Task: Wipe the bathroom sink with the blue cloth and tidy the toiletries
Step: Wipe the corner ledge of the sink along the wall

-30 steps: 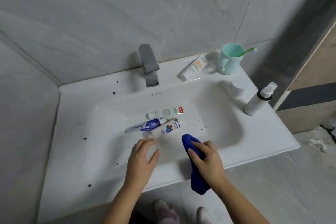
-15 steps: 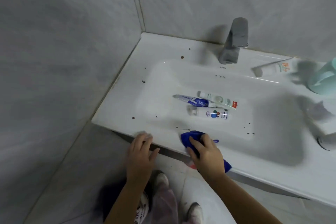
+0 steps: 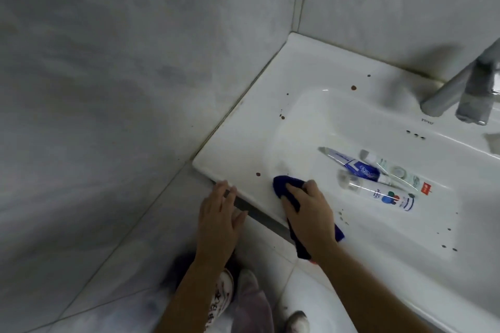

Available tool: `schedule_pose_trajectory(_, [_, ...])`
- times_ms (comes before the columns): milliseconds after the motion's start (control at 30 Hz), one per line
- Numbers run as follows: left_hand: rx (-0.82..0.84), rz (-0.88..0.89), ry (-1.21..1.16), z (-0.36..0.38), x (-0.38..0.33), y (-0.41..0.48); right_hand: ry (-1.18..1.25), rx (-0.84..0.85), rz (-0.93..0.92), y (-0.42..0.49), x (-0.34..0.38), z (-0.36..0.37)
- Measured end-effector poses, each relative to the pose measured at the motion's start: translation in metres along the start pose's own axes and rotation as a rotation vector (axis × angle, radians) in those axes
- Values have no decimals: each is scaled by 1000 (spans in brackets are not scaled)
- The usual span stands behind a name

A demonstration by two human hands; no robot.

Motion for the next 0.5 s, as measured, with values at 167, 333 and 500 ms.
schedule_pose_trajectory(167, [45,48,-6,-1,17,5,42,25,-57,50,50,30])
schedule_pose_trajectory(333, [-42,65,-78,-1,22,2,-18,48,-358,21,22,22])
schedule_pose_trajectory(500, [-58,66,-77,2,24,2,1,26,-383,51,75,47])
Point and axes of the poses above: each hand's wrist, its own y-axis towards the middle knuckle, its own z-axis out of the palm, x = y × z, the point moved 3 cm from there along y, towards the middle knuckle, and after that the axes turned 9 degrees about z, right-handed, at the moved point
